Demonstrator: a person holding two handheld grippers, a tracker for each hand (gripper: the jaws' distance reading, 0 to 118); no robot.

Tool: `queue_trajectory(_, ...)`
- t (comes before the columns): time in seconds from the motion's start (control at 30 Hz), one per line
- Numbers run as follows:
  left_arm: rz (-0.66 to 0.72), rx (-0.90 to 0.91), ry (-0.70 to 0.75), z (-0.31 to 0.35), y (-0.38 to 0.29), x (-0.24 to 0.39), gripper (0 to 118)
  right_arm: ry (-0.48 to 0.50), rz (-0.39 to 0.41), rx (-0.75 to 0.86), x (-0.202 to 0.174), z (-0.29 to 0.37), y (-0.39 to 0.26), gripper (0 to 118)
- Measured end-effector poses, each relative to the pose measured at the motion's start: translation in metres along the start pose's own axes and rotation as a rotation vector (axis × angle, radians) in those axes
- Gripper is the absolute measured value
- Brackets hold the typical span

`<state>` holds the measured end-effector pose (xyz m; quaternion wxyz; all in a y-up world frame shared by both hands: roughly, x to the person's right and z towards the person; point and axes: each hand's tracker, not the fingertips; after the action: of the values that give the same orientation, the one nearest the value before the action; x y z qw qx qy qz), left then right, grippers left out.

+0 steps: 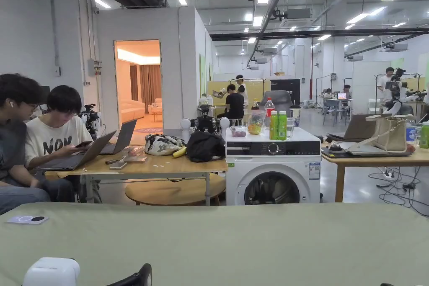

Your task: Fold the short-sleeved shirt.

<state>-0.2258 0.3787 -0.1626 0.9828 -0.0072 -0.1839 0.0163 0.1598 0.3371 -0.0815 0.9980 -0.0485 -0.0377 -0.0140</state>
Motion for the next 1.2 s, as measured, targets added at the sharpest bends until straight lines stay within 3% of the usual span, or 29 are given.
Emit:
queue_trajectory(0.07,0.002,0.02,-0.003,0.004,-0.001,0.0,108,0.005,0.014,-0.003,-0.003,0.001,0.001,102)
queue_trajectory(0.67,0.009,0.031,-0.05,0.009,-0.002,0.004,108,0.028,0.034,0.005,-0.009,0.003,0.002,102)
queue_trajectory(0.87,0.021,0.028,-0.033,0.009,-0.002,0.004,108,0.003,0.075,-0.02,-0.019,-0.003,0.004,102)
queue_trajectory(1.1,0.019,-0.005,-0.024,0.008,-0.005,0.003,108,0.002,-0.031,-0.069,-0.016,-0.007,0.001,102)
queue_trajectory(1.2,0.043,-0.013,-0.032,0.007,-0.006,0.001,108,0.061,-0.202,-0.111,-0.012,-0.01,-0.001,102)
